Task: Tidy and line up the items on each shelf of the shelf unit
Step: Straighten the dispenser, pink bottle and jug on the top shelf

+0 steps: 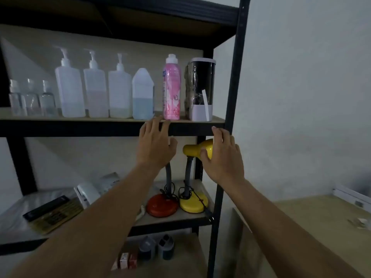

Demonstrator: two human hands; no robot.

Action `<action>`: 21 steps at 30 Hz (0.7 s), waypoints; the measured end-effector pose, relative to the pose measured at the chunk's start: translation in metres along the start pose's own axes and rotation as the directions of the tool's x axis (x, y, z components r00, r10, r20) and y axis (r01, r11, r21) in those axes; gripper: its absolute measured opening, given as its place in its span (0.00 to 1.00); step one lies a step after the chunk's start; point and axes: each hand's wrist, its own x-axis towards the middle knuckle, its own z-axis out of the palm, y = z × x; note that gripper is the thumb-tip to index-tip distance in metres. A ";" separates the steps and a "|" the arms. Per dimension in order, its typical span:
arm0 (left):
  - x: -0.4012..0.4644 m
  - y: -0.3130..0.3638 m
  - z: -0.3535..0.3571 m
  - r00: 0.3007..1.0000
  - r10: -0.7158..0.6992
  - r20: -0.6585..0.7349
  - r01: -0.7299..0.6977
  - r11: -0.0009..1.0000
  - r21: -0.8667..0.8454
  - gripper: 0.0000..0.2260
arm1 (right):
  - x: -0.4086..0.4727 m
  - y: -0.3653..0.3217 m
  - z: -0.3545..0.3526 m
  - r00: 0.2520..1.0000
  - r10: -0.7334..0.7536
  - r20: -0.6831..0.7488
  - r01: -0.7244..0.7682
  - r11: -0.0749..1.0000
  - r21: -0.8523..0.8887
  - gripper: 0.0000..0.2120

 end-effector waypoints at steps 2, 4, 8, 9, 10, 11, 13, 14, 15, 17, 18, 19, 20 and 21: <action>0.010 0.004 0.012 0.999 -0.007 -0.031 0.008 1.000 0.020 0.23 | 0.020 0.013 0.009 0.998 -0.028 -0.061 0.031 0.998 0.051 0.29; 0.018 0.003 0.028 0.999 -0.014 -0.039 0.016 0.999 0.048 0.22 | 0.042 0.023 0.017 0.996 -0.047 -0.074 0.051 0.997 0.060 0.28; 0.029 -0.010 0.052 0.994 -0.020 -0.105 0.030 0.995 0.093 0.16 | 0.078 0.034 0.033 0.989 -0.081 -0.126 0.096 0.989 0.116 0.28; 0.030 -0.013 0.056 0.993 -0.013 -0.121 0.027 0.994 0.110 0.15 | 0.085 0.036 0.037 0.986 -0.093 -0.139 0.111 0.986 0.126 0.29; 0.031 -0.015 0.060 0.991 -0.009 -0.135 0.026 0.992 0.122 0.15 | 0.090 0.037 0.040 0.983 -0.108 -0.150 0.128 0.983 0.131 0.29; 0.033 -0.017 0.063 0.989 -0.004 -0.146 0.024 0.991 0.131 0.14 | 0.094 0.038 0.044 0.980 -0.121 -0.157 0.142 0.981 0.129 0.29; 0.039 -0.020 0.068 0.988 0.011 -0.153 0.011 0.991 0.137 0.14 | 0.102 0.038 0.051 0.976 -0.139 -0.169 0.162 0.978 0.134 0.29; 0.042 -0.022 0.069 0.988 0.014 -0.153 0.007 0.991 0.133 0.14 | 0.104 0.038 0.053 0.974 -0.146 -0.176 0.170 0.976 0.135 0.29; 0.045 -0.024 0.070 0.988 0.013 -0.152 0.006 0.992 0.128 0.14 | 0.107 0.038 0.054 0.971 -0.149 -0.184 0.176 0.975 0.136 0.29; 0.050 -0.028 0.073 0.987 0.007 -0.158 0.011 0.993 0.115 0.14 | 0.116 0.037 0.054 0.964 -0.146 -0.221 0.180 0.974 0.139 0.29; 0.050 -0.029 0.074 0.988 0.006 -0.156 0.012 0.993 0.120 0.14 | 0.120 0.037 0.053 0.960 -0.143 -0.240 0.181 0.973 0.142 0.29; 0.050 -0.031 0.075 0.988 0.012 -0.155 0.009 0.991 0.132 0.14 | 0.126 0.037 0.050 0.955 -0.141 -0.259 0.182 0.973 0.143 0.28; 0.050 -0.033 0.077 0.988 0.021 -0.154 0.001 0.990 0.143 0.14 | 0.133 0.037 0.048 0.952 -0.137 -0.274 0.182 0.973 0.145 0.28; 0.049 -0.034 0.078 0.987 0.034 -0.160 -0.009 0.988 0.154 0.15 | 0.141 0.038 0.044 0.947 -0.134 -0.291 0.182 0.973 0.145 0.28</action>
